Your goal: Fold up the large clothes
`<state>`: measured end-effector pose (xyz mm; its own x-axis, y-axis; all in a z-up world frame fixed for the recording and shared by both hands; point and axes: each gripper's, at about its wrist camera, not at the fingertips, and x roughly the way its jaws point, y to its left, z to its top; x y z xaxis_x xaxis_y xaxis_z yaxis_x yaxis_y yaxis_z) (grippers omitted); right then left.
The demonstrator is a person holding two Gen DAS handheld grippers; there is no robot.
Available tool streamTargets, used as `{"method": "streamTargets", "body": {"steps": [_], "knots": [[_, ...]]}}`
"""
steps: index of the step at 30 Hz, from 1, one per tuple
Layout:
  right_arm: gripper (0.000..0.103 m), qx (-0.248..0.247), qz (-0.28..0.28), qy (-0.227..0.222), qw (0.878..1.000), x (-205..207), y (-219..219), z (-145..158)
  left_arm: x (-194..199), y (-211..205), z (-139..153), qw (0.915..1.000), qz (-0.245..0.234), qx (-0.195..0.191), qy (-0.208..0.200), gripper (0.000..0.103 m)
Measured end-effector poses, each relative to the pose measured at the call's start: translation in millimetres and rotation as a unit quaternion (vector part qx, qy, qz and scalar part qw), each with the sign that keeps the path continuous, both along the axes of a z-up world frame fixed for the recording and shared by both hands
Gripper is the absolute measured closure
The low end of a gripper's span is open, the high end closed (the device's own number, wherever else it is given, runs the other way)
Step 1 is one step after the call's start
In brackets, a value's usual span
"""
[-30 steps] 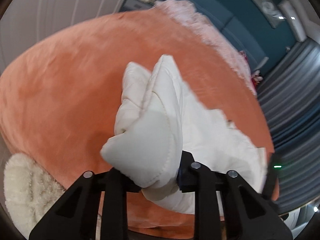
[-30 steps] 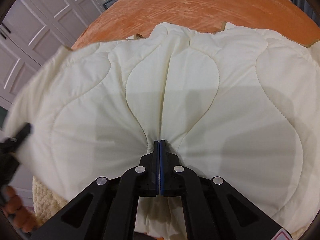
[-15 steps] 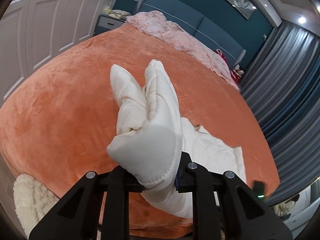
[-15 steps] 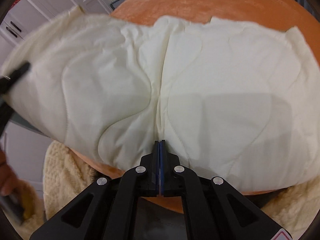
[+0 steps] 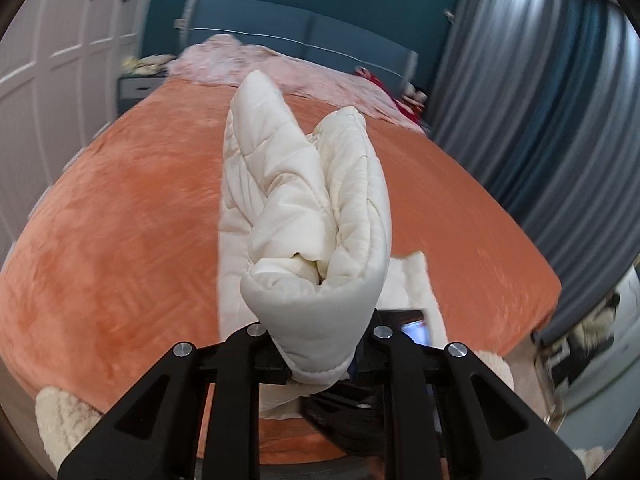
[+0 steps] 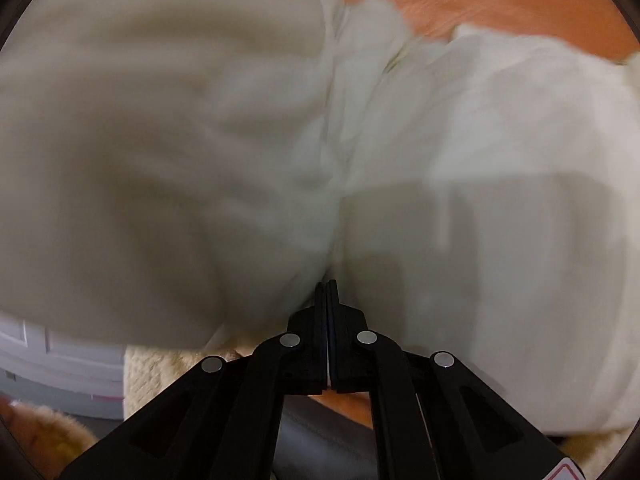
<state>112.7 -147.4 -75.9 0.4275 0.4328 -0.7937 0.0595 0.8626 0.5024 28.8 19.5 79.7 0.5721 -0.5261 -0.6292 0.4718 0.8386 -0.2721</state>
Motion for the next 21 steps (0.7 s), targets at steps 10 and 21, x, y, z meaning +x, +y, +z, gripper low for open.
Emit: {"method": "streamTargets", "body": {"steps": [10,21], "knots": [[0.096,-0.058,-0.13,-0.044,0.989,-82.3,-109.2,57.5,-13.4,-80.7,-58.4,0.9929,-0.092,0.056,0.051,0.085],[0.069,-0.023,-0.154,-0.079,0.985,-69.2,-133.1,92.6,-25.9,-103.2,-92.8,0.989,-0.111,0.079,0.057,0.072]]}}
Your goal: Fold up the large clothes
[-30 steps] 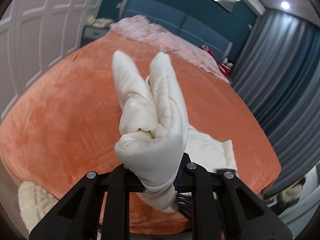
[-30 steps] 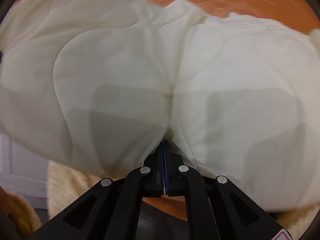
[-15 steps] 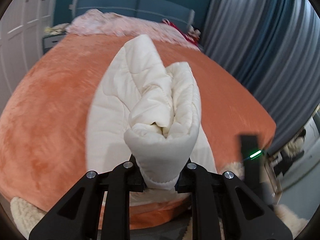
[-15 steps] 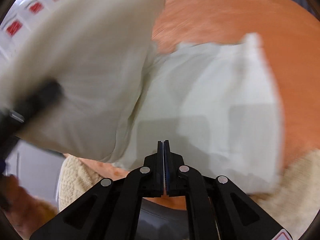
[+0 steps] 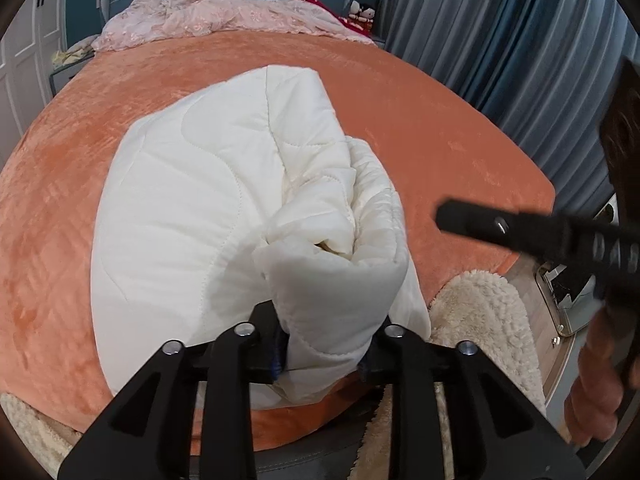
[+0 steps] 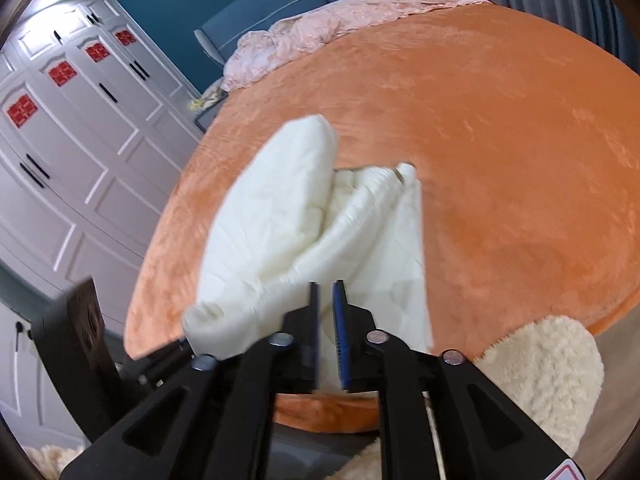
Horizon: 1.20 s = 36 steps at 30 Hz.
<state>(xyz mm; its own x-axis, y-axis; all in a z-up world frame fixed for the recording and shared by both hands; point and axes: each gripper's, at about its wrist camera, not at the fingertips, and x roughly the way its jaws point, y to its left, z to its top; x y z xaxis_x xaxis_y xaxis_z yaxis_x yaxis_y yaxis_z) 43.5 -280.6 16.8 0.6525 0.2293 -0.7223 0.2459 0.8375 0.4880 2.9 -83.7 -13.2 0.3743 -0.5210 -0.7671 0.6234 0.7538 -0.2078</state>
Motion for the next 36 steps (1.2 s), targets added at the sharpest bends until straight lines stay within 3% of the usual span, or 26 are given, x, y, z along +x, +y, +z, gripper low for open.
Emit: {"method": "streamTargets", "body": {"steps": [1,2,4,6,9,12,15,17,18,19,22,28,36], "knots": [[0.052,0.002,-0.002,-0.003,1.0,5.4,2.3,1.7,-1.6,0.9,3.7,1.0,-0.003,-0.004,0.0,0.064],[0.05,0.005,0.0,-0.011,1.0,9.4,4.8,7.6,-3.6,3.0,7.8,0.9999,-0.006,-0.009,-0.001,0.059],[0.05,0.006,0.011,-0.02,1.0,12.8,10.1,13.1,-9.0,14.3,18.8,0.9996,-0.008,-0.025,-0.006,0.041],[0.05,0.006,0.023,-0.029,0.999,19.9,13.6,23.7,-13.9,27.1,26.4,0.9992,-0.005,-0.039,-0.01,0.034],[0.045,0.007,0.041,-0.025,0.999,34.8,23.1,29.4,-12.7,61.2,38.5,0.9979,0.032,-0.054,-0.012,0.029],[0.044,0.007,0.043,0.008,0.999,52.0,30.5,17.4,0.1,98.7,38.6,0.9928,0.096,-0.07,0.01,0.029],[0.044,0.039,0.054,0.031,0.997,56.6,38.2,1.3,12.9,123.4,36.8,0.9864,0.144,-0.075,0.024,0.029],[0.05,0.038,0.06,0.035,0.997,56.9,41.5,-3.9,21.6,133.3,35.0,0.9836,0.167,-0.064,0.023,0.03],[0.068,0.035,0.065,0.035,0.997,56.9,42.3,-5.0,26.1,134.7,33.4,0.9829,0.173,-0.059,0.024,0.03],[0.078,0.03,0.064,0.037,0.997,56.3,41.3,-5.4,28.8,134.6,32.0,0.9832,0.172,-0.054,0.026,0.03],[0.093,0.022,0.049,0.024,0.998,44.4,29.5,2.3,34.1,123.5,27.9,0.9858,0.161,-0.037,0.028,0.032],[0.098,-0.032,0.017,0.05,0.998,14.6,10.3,-12.6,31.1,91.6,17.6,0.9931,0.116,-0.001,0.021,0.034],[0.099,-0.078,-0.005,0.097,0.992,11.1,4.0,-59.5,31.7,56.7,-7.4,0.994,0.092,0.049,0.033,0.039]]}}
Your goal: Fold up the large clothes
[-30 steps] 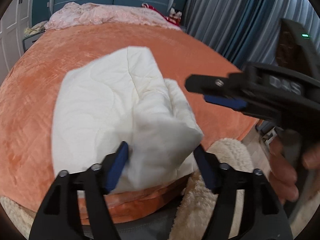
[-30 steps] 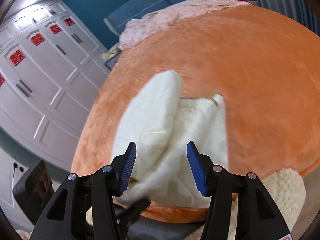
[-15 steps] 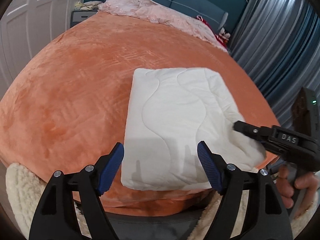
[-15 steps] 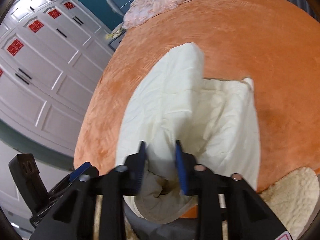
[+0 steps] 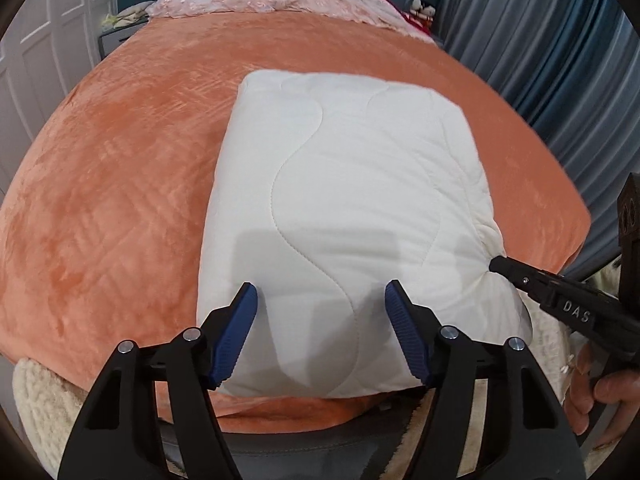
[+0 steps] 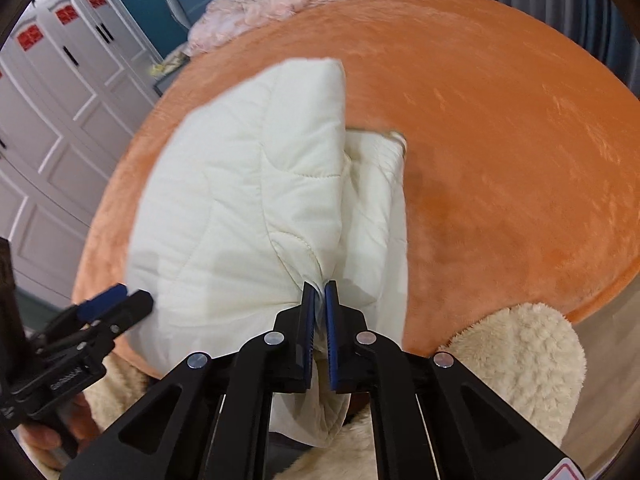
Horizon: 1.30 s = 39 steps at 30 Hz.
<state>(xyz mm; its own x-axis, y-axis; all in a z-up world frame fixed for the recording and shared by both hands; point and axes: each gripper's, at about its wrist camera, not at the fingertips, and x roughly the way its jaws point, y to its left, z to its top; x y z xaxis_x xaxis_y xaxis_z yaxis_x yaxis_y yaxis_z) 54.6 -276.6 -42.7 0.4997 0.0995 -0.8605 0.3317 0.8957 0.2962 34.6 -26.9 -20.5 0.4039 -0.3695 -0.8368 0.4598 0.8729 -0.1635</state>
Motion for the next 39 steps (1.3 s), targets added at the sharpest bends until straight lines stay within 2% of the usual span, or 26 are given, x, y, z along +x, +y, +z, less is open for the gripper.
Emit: {"method": "streamTargets", "body": {"steps": [12,28,31,35,39], "knots": [[0.099,-0.001,0.001,0.024,1.0,13.1,-2.8,-35.6,4.7,-16.9,-26.4,0.9984,-0.001,0.056,-0.007,0.037],[0.099,-0.016,0.005,0.022,1.0,27.3,13.5,-47.9,-2.7,-35.2,-38.5,0.9962,0.004,0.083,-0.027,0.036],[0.099,-0.008,0.004,0.015,1.0,23.4,9.3,-51.0,-2.1,-35.8,-39.5,0.9959,0.005,0.085,-0.032,0.035],[0.099,0.029,-0.005,0.009,1.0,19.4,-1.4,-50.0,-2.2,-34.5,-38.1,0.9963,0.005,0.079,-0.035,0.034],[0.092,0.056,-0.021,0.005,0.998,15.3,-7.1,-28.6,-1.3,-25.9,-28.0,0.9975,0.002,0.063,-0.03,0.034]]}}
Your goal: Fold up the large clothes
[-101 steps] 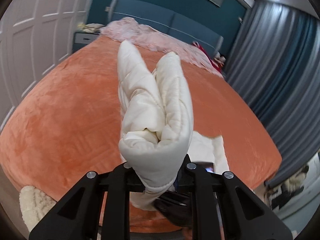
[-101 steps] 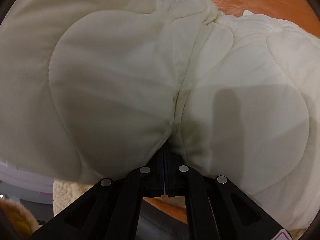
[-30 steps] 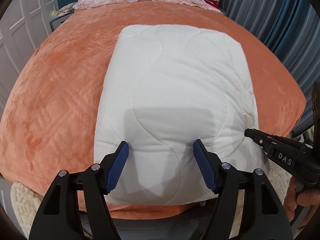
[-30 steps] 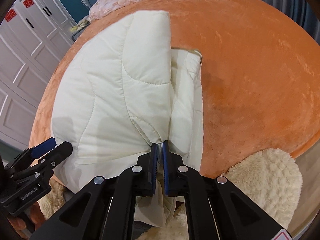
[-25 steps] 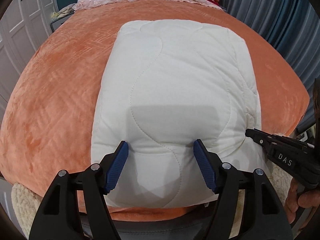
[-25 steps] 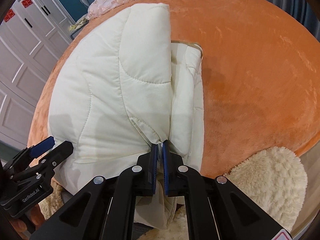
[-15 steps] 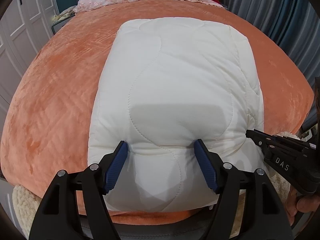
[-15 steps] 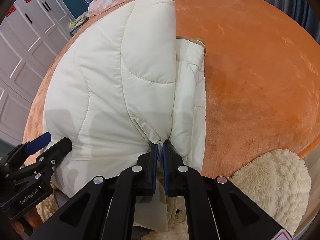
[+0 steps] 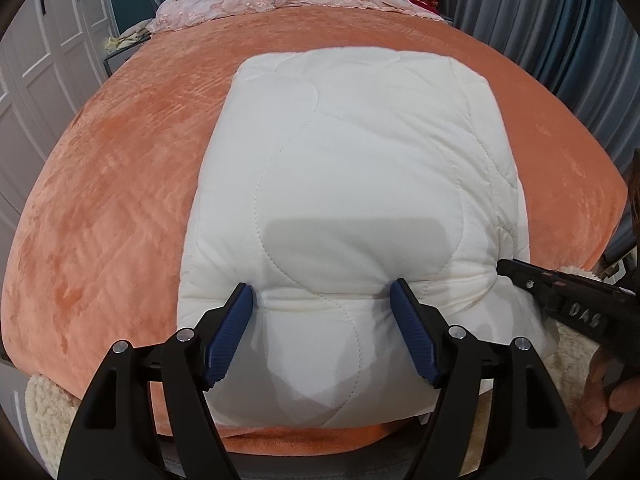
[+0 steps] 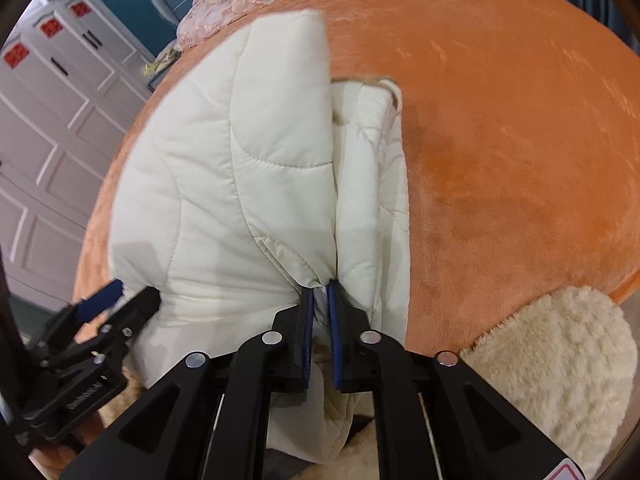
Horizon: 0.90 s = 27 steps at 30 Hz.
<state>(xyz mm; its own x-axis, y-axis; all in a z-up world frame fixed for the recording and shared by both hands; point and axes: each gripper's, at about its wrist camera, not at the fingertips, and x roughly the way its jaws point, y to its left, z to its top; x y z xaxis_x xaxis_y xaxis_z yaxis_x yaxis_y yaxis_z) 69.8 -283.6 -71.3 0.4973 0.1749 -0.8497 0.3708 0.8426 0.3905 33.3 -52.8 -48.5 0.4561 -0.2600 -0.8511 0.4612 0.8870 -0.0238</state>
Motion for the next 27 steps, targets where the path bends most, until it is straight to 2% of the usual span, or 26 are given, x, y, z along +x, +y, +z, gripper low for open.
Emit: {"method": "streamTargets", "body": {"steps": [5,7,10,13,17,19,20,21,22,24,27], "knots": [[0.085,0.014,-0.021,-0.052,0.998,8.2,-8.8,46.3,13.3,15.0,20.7,0.9987,0.014,-0.043,0.023,0.034],[0.064,0.019,-0.038,-0.075,0.996,22.2,-15.4,63.2,23.6,19.4,29.8,0.998,0.023,-0.053,0.023,0.034],[0.052,0.019,-0.064,-0.096,0.993,44.6,-22.0,76.6,41.6,20.1,45.4,0.998,0.033,-0.053,-0.001,0.034],[0.044,0.029,-0.089,-0.096,0.991,78.9,-29.5,73.5,60.5,16.5,57.9,0.9979,0.04,-0.045,-0.024,0.034],[0.044,0.025,-0.114,-0.06,0.991,111.4,-33.8,49.0,91.0,9.3,63.6,0.9974,0.052,-0.037,-0.031,0.033],[0.048,0.017,-0.104,-0.04,0.994,123.9,-29.2,31.2,103.4,6.2,63.7,0.9973,0.057,-0.037,-0.03,0.033],[0.055,0.013,-0.097,-0.038,0.994,124.9,-27.7,25.9,106.8,5.2,63.9,0.9973,0.058,-0.035,-0.03,0.033],[0.074,0.01,-0.091,-0.038,0.995,124.0,-25.3,22.5,112.2,1.6,63.1,0.9973,0.059,-0.031,-0.032,0.033],[0.087,0.01,-0.087,-0.044,0.995,120.9,-24.6,22.1,115.4,0.4,62.3,0.9973,0.059,-0.029,-0.033,0.033],[0.092,-0.006,-0.094,-0.075,0.993,107.3,-25.6,32.4,121.9,-5.1,60.2,0.9975,0.057,-0.027,-0.031,0.033],[0.093,-0.043,-0.111,-0.093,0.988,91.1,-32.8,42.9,129.7,-11.1,56.5,0.9977,0.055,-0.025,-0.03,0.033]]}}
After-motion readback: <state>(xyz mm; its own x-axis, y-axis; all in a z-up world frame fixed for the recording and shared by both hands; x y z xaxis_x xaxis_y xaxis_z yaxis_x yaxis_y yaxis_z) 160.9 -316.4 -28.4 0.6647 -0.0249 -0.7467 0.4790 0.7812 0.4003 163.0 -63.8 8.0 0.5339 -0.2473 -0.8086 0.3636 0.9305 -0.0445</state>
